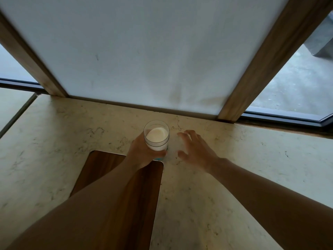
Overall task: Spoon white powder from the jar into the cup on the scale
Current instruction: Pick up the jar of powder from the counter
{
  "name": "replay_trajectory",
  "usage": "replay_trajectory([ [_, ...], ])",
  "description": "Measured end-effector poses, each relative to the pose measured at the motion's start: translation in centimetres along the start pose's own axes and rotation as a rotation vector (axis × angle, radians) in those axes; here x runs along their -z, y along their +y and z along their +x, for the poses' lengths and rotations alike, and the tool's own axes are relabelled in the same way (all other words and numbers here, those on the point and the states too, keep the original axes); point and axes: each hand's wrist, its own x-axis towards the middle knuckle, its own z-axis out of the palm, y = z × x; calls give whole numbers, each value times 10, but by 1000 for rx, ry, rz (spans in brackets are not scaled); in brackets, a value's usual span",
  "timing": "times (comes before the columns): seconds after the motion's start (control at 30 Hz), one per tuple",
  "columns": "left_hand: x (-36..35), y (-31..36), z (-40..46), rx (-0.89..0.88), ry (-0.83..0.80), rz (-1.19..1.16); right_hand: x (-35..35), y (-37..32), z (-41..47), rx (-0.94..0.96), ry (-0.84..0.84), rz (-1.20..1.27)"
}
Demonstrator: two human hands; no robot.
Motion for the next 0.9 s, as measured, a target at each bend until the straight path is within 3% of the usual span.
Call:
replay_trajectory([
  [0.53, 12, 79, -89, -86, -1, 59, 67, -12, -112, -40, 81, 53],
  [0.9, -9, 125, -185, -122, -100, 49, 82, -6, -215, -94, 111, 80],
])
